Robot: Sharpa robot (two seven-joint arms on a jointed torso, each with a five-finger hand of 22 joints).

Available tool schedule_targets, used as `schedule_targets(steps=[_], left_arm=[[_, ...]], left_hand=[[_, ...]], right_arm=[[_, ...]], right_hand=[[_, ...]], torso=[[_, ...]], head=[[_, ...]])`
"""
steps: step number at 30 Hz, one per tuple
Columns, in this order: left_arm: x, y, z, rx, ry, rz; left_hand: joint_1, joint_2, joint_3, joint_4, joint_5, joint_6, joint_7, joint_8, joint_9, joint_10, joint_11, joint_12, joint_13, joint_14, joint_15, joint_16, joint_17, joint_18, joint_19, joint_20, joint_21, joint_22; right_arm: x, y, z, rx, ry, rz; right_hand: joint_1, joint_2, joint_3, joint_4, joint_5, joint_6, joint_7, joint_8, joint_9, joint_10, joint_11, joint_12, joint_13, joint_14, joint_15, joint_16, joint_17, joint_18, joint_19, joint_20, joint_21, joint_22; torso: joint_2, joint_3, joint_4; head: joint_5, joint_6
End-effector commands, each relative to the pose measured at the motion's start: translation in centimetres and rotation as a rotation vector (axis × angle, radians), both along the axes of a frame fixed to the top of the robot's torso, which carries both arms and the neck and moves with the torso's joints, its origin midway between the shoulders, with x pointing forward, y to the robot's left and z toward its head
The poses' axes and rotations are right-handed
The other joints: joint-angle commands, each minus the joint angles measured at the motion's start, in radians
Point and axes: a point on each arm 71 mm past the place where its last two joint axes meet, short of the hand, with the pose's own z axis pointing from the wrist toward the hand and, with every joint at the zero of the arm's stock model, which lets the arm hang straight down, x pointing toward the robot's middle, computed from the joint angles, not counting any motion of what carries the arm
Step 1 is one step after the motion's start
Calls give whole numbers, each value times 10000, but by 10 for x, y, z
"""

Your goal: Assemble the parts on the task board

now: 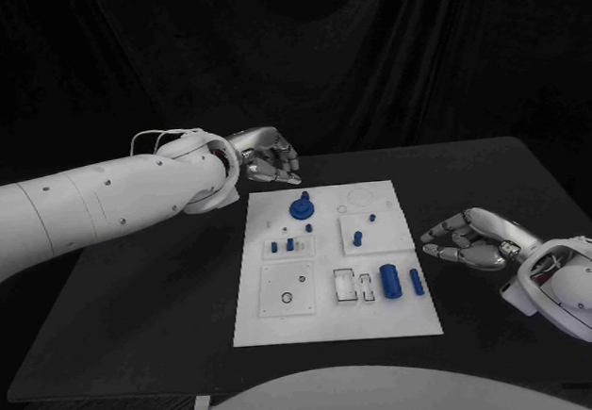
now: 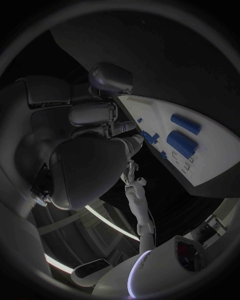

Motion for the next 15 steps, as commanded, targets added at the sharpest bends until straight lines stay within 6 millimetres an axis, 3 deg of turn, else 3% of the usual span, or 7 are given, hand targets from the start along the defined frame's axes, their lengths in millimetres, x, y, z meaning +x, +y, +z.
schedule_targets(steps=[1,3,7,9,10,11,15], left_arm=[[-16,-21,2,1359,-3438,-3205],[-21,-26,-6,1841,-3894,-3784],[-24,-32,-23,2411,-4026,-4252],[-24,-34,-30,2560,-4013,-4328],[-23,-34,-33,2609,-4010,-4343],[-23,-35,-36,2671,-3990,-4341],[-20,-36,-46,2910,-3786,-4237]], left_hand=[[761,-152,575,51,208,-295,-517,-61,-1107,-132,-515,-1452,-1451,88,-436,-219,-178,96,43,-33,-33,1255],[1117,-565,1296,88,739,133,-733,-63,-2536,84,-716,-2444,-2768,484,-579,-135,-55,8,428,-122,340,1367],[835,-879,1681,-8,600,-16,-743,-56,-3990,-54,-702,-3235,-3831,602,-567,-422,-543,-107,987,-200,917,1522],[715,-910,1672,-111,487,23,-787,-44,-4370,-74,-759,-3400,-4109,713,-571,-488,-733,-176,1290,-218,1295,1623],[663,-923,1655,-153,429,28,-819,-45,-4515,-52,-774,-3442,-4208,891,-582,-355,-625,-184,1343,-225,1350,1637],[620,-929,1638,-217,361,61,-839,-39,-4709,31,-781,-3472,-4338,1481,-591,287,75,-185,1386,-235,1380,1642],[449,-916,1558,-242,75,333,-866,36,-4960,203,-741,-3478,-4511,1712,-526,580,312,-218,1535,-250,1563,1691]], right_arm=[[-1,0,-1,-60,117,-75],[-1,0,-1,-48,100,-57],[-1,1,0,28,-22,25],[-1,2,1,106,-148,90],[-2,3,2,144,-210,121],[-2,4,3,193,-290,158],[-4,5,5,327,-528,246]], right_hand=[[96,36,37,10,42,51,4,-55,-11,710,-15,17,1773,721,-42,-40,1348,112,-59,18,-50,1442],[79,24,42,24,32,60,4,-53,-12,713,-16,20,1775,724,-42,-28,1360,110,-57,20,-42,1444],[19,0,34,72,-3,69,5,-54,-15,713,-13,20,1776,723,-39,-28,1360,110,-57,22,-44,1444],[-102,-40,3,168,-84,88,0,-53,-19,728,-15,36,1789,726,-37,-17,1371,105,-48,25,-17,1452],[-195,-77,-26,239,-175,84,-11,-61,-26,731,-25,40,1792,727,-42,-13,1374,102,-41,25,-1,1456],[-272,-100,-49,294,-262,87,-16,-65,-30,741,-30,50,1801,734,-46,8,1394,100,-34,23,19,1462],[-586,-139,-145,364,-752,104,-34,-74,-46,767,-44,77,1823,750,-60,50,1432,87,-3,13,86,1480]], torso=[[5,-6,2],[1,-4,8],[-1,-12,4],[-1,-14,2],[-3,-13,5],[4,-17,-1],[2,-6,5]], head=[[-10,-1],[-33,-1],[-26,-1],[-34,-1],[-39,-1],[-31,-1],[8,-1]])
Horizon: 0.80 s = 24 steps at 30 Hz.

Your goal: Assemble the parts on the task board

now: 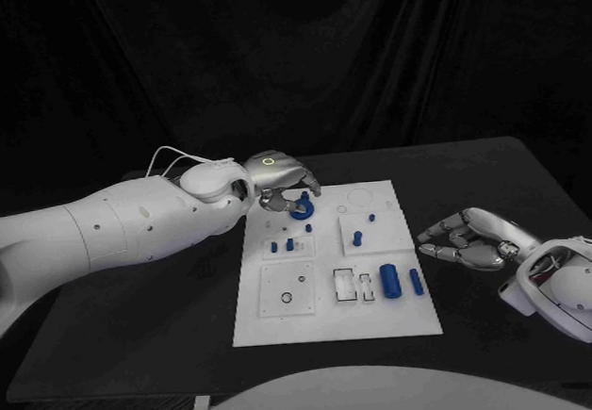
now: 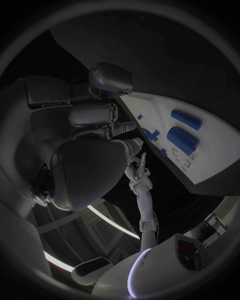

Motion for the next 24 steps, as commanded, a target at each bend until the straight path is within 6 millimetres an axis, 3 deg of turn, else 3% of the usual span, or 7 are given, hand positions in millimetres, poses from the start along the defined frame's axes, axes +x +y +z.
schedule_targets(steps=[1,8,24], left_arm=[[-1,-4,-5,508,-495,-571],[2,-8,-19,885,-85,-270],[3,-18,-40,1356,562,-4]], left_hand=[[-153,43,-56,-30,-126,241,50,61,-112,148,104,-32,-73,75,16,107,65,-194,77,7,60,1685],[-364,103,-139,-44,-174,366,-16,13,-369,800,196,329,62,169,28,324,204,-225,187,-4,231,1731],[-556,183,-185,-53,-169,565,107,71,-484,1328,302,695,381,209,73,457,253,-245,254,-15,362,1761]], right_arm=[[-2,2,3,211,-448,109],[-2,2,5,267,-536,143],[-3,2,5,260,-484,152]], right_hand=[[-215,13,-39,31,-230,71,2,-33,-16,730,-3,38,1998,750,-55,52,1433,85,2,12,98,1486],[-165,1,-17,-26,-254,75,-8,-34,-20,738,-9,46,2006,756,-61,68,1448,80,15,8,126,1493],[-108,12,23,-54,-177,73,-6,-39,-24,727,-10,34,1993,753,-63,55,1434,85,10,4,100,1486]], torso=[[-7,12,3],[-8,11,-6],[-14,9,-5]], head=[[38,-1],[41,-1],[38,-1]])
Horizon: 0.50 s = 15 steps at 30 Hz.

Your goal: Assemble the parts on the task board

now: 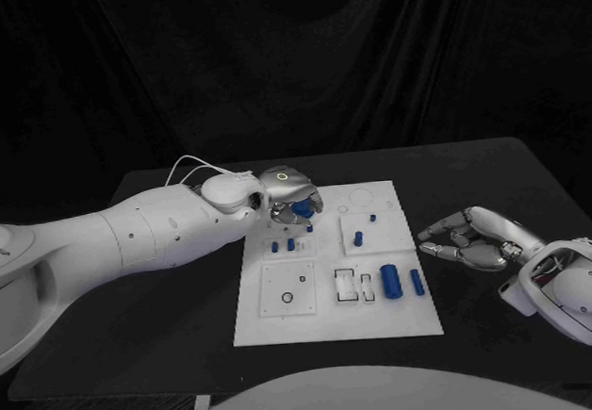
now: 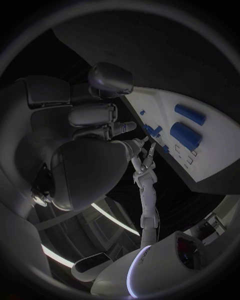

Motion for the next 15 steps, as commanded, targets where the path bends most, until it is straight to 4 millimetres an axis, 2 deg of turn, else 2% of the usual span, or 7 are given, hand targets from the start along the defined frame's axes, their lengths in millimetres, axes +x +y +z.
schedule_targets(steps=[1,15], left_arm=[[0,-1,-4,254,220,58],[3,-3,-13,483,437,229]], left_hand=[[-103,-20,-21,-28,-20,40,-34,36,-12,76,13,53,20,57,-5,32,-17,-106,62,-23,36,1759],[-58,51,45,-81,86,66,-43,39,-38,118,27,93,99,10,17,5,-98,-97,36,-25,0,1746]], right_arm=[[-1,0,1,53,-119,1],[-2,1,1,61,-102,16]], right_hand=[[47,3,34,-59,68,77,-5,-39,-17,725,-10,29,2212,727,-38,14,1432,87,7,4,27,1486],[59,8,45,-62,98,82,-2,-37,-18,724,-8,29,2212,726,-37,13,1430,87,6,4,23,1485]], torso=[[-3,0,0],[-6,0,3]], head=[[-17,-1],[-51,-1]])
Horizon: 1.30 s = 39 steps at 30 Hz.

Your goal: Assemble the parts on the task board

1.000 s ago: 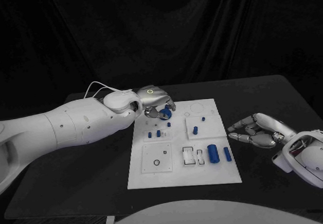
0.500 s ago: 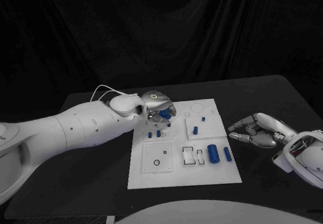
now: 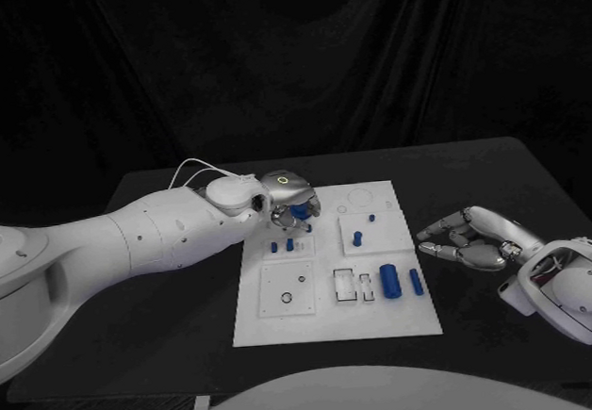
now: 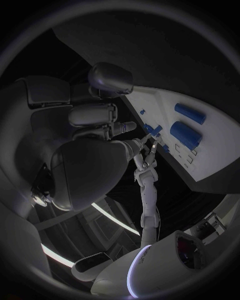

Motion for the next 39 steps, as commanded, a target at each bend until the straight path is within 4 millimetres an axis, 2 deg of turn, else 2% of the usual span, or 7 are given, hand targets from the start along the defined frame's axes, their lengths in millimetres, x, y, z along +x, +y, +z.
schedule_targets(steps=[1,11,18,26,30,39], left_arm=[[-1,-2,-3,149,182,-9],[-4,-2,-12,154,293,44],[-2,-4,-16,223,342,117],[-4,-5,-23,173,349,122],[-5,-5,-25,96,274,116],[-6,-3,-28,124,345,137]], left_hand=[[-49,60,50,-85,95,90,-31,49,-14,103,-14,39,37,13,16,13,-24,-98,37,-26,2,1747],[-12,77,219,-168,555,247,22,93,-37,358,-54,19,74,-5,-11,12,-102,-101,50,-31,32,1752],[-21,141,448,-191,905,317,36,81,-72,602,-29,-133,-29,-91,4,-71,-286,-82,-9,-34,-61,1724],[57,196,719,-314,1049,515,90,137,-72,907,-57,-308,-147,-98,-6,-81,-353,-82,-10,-37,-64,1724],[140,299,915,-454,1108,902,178,303,-12,1189,-61,-390,-210,-93,-9,-86,-408,-89,16,-42,-28,1734],[53,309,1056,-614,1109,1425,277,488,66,1717,-29,-635,-404,-163,19,-203,-669,-81,-3,-50,-78,1721]], right_arm=[[-1,0,0,38,-85,-7],[-2,0,0,32,-45,-1],[-2,0,-1,17,-2,-1],[-2,0,-1,5,40,-11],[-2,0,-1,-3,64,-13],[-1,2,-2,-18,116,12]], right_hand=[[59,8,17,-34,20,82,-2,-37,-10,726,-10,29,2211,728,-39,13,1431,88,6,4,24,1487],[59,8,17,-34,20,82,-2,-37,-10,726,-10,29,2211,728,-39,13,1431,88,6,4,24,1487],[67,13,29,-32,44,80,2,-40,-12,723,-5,26,2208,727,-37,10,1428,89,3,4,13,1484],[70,21,37,-30,49,87,4,-37,-12,721,-3,24,2206,723,-35,-3,1416,90,1,4,6,1482],[76,30,45,-30,51,93,4,-35,-11,720,-3,23,2205,724,-35,-1,1417,91,0,4,2,1481],[86,42,57,-33,48,98,4,-33,-11,714,-2,16,2199,721,-34,-10,1408,90,1,5,3,1481]], torso=[[-3,0,2],[-7,-5,-2],[-7,8,1],[1,2,7],[-1,5,2],[-3,8,8]], head=[[2,-1],[-42,-1],[-38,-1],[-52,-1],[-25,-1],[-6,-1]])
